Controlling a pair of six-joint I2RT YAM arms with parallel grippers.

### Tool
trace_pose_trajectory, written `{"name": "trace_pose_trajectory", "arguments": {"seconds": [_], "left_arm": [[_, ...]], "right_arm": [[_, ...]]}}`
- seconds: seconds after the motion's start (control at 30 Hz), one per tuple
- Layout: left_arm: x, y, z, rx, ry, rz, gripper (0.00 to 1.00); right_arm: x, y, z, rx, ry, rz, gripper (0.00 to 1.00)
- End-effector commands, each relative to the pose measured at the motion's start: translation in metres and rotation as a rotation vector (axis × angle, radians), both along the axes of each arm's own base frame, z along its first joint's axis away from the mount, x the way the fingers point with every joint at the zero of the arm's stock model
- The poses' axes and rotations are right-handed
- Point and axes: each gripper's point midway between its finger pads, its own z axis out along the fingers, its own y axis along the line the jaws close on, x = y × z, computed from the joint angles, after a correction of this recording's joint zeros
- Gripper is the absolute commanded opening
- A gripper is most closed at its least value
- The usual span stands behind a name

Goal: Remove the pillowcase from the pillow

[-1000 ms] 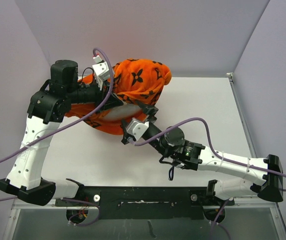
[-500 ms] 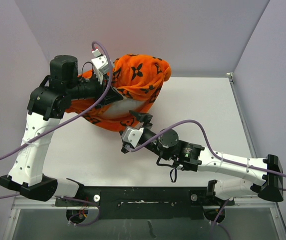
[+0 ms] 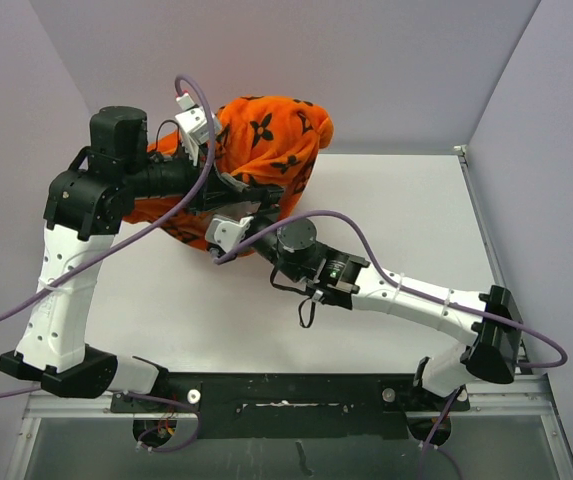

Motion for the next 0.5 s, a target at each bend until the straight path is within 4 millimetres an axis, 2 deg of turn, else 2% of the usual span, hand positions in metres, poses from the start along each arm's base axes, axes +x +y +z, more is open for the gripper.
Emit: {"name": "trace_pose_trajectory", "arguments": {"seconds": [0.0, 0.07, 0.13, 0.17, 0.27, 0.3, 0.33, 0.37, 0.47], "left_arm": [[-0.028, -0.009, 0.036, -0.099, 0.015, -0.100, 0.00], [-0.034, -0.009, 0.041, -0.106, 0.022, -0.109, 0.00], [-0.040, -0.008, 0.044, -0.110, 0.029, -0.119, 0.00], [-0.042, -0.007, 0.045, -0.111, 0.031, -0.121, 0.00], [-0.045, -0.005, 0.047, -0.109, 0.025, -0.120, 0.00], [-0.046, -0.004, 0.048, -0.107, 0.016, -0.117, 0.00], [-0.046, -0.003, 0.048, -0.104, 0.005, -0.114, 0.00], [-0.046, -0.001, 0.049, -0.101, -0.007, -0.111, 0.00], [-0.047, 0.008, 0.058, -0.092, -0.058, -0.091, 0.00]], "right_arm": [[0.019, 0.014, 0.022, 0.003, -0.090, 0.005, 0.98], [0.028, 0.021, 0.013, -0.022, -0.093, -0.001, 0.93], [0.037, 0.031, 0.003, -0.056, -0.099, -0.002, 0.78], [0.040, 0.035, 0.000, -0.069, -0.109, -0.012, 0.64], [0.047, 0.045, -0.005, -0.065, -0.126, -0.046, 0.37], [0.047, 0.045, -0.005, -0.058, -0.127, -0.054, 0.25], [0.047, 0.045, -0.004, -0.043, -0.130, -0.064, 0.07], [0.047, 0.042, -0.002, -0.020, -0.133, -0.084, 0.00], [0.040, 0.029, 0.003, 0.057, -0.110, -0.100, 0.00]]}}
